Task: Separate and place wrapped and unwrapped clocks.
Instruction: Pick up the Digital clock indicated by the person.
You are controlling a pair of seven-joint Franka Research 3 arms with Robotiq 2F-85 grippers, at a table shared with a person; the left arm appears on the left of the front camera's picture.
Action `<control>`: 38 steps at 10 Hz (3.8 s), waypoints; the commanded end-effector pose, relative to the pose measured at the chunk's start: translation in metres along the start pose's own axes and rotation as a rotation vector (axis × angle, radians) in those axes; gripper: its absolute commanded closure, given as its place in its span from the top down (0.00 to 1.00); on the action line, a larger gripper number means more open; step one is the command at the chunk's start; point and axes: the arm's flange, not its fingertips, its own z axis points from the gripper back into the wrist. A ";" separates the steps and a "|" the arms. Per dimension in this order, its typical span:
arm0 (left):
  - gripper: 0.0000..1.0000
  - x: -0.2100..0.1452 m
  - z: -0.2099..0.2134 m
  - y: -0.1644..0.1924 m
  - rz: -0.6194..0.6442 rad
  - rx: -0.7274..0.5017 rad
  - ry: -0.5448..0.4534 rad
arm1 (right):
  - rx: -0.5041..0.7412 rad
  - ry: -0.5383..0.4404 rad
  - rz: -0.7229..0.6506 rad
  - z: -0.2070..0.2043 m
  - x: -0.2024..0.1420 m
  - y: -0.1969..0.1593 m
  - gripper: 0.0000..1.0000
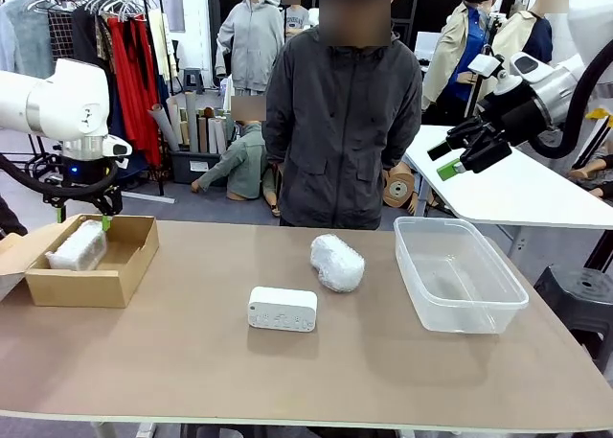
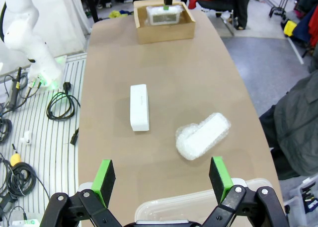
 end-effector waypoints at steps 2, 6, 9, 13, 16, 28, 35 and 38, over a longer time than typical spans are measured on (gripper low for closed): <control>1.00 -0.008 0.002 -0.009 -0.096 -0.026 -0.006 | 0.002 -0.010 0.003 0.000 0.001 0.001 1.00; 1.00 -0.034 0.030 -0.017 -0.593 -0.076 -0.142 | 0.002 -0.010 0.003 0.000 0.001 0.001 1.00; 1.00 -0.055 0.062 -0.020 -0.885 -0.278 -0.272 | 0.002 -0.010 0.003 0.000 0.001 0.001 1.00; 1.00 -0.063 0.096 -0.011 -1.204 -0.560 -0.470 | 0.002 -0.010 0.003 0.000 0.001 0.001 1.00; 1.00 -0.072 0.118 -0.006 -1.472 -0.644 -0.749 | 0.002 -0.010 0.003 0.000 0.001 0.001 1.00; 1.00 -0.078 0.151 -0.018 -1.383 -0.796 -0.901 | 0.002 -0.010 0.003 0.000 0.001 0.001 1.00; 1.00 -0.078 0.151 -0.018 -1.383 -0.796 -0.901 | 0.002 -0.010 0.003 0.000 0.001 0.001 1.00; 1.00 -0.078 0.151 -0.018 -1.383 -0.796 -0.901 | 0.002 -0.010 0.003 0.000 0.001 0.001 1.00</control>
